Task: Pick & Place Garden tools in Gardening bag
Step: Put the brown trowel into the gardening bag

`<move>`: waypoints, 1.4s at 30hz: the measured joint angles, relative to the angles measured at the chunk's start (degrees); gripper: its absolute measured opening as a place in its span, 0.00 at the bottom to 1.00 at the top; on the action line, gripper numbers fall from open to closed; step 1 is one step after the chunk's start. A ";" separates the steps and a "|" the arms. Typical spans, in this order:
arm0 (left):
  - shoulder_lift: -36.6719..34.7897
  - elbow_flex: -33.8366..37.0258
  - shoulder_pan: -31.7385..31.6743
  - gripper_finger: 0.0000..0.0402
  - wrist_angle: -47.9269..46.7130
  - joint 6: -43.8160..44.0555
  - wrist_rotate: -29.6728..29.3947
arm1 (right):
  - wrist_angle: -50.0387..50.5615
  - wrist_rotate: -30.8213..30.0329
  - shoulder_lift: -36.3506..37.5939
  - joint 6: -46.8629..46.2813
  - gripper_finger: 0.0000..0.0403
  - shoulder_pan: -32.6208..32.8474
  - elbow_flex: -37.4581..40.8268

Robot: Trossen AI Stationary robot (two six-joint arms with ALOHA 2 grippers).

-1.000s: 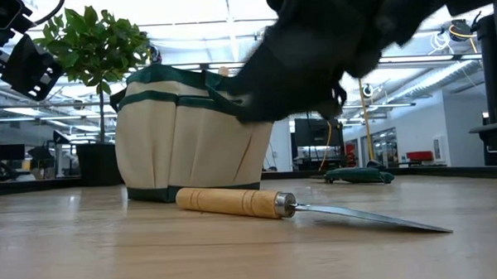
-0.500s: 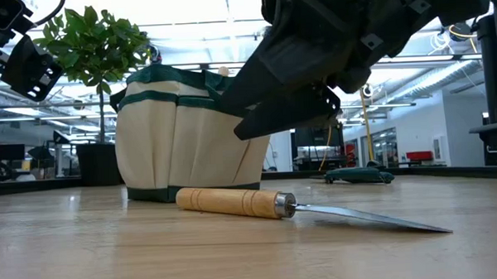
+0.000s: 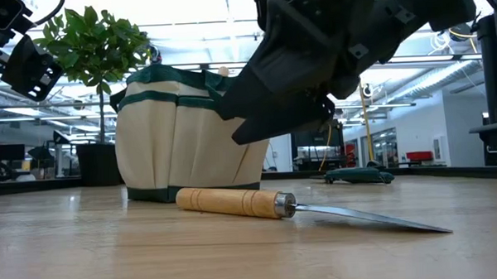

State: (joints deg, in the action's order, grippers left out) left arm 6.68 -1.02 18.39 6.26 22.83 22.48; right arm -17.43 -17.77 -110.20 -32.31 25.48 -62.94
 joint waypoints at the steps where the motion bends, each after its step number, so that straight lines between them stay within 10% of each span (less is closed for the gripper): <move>1: 0.00 0.00 0.00 0.97 0.00 -0.02 0.00 | -0.47 -0.03 -0.63 -0.18 0.62 -0.03 -0.09; 23: 0.07 0.02 0.02 0.97 -0.17 0.35 0.31 | 6.67 0.51 -14.03 0.21 0.60 0.14 -11.79; 42: 0.07 0.02 0.02 0.97 -0.11 0.33 0.55 | 8.70 -2.64 -14.25 -7.57 0.14 0.08 -11.65</move>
State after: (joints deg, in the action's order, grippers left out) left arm 6.74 -0.99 18.41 6.15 23.16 23.03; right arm -8.73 -20.41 -124.44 -39.87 25.56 -74.59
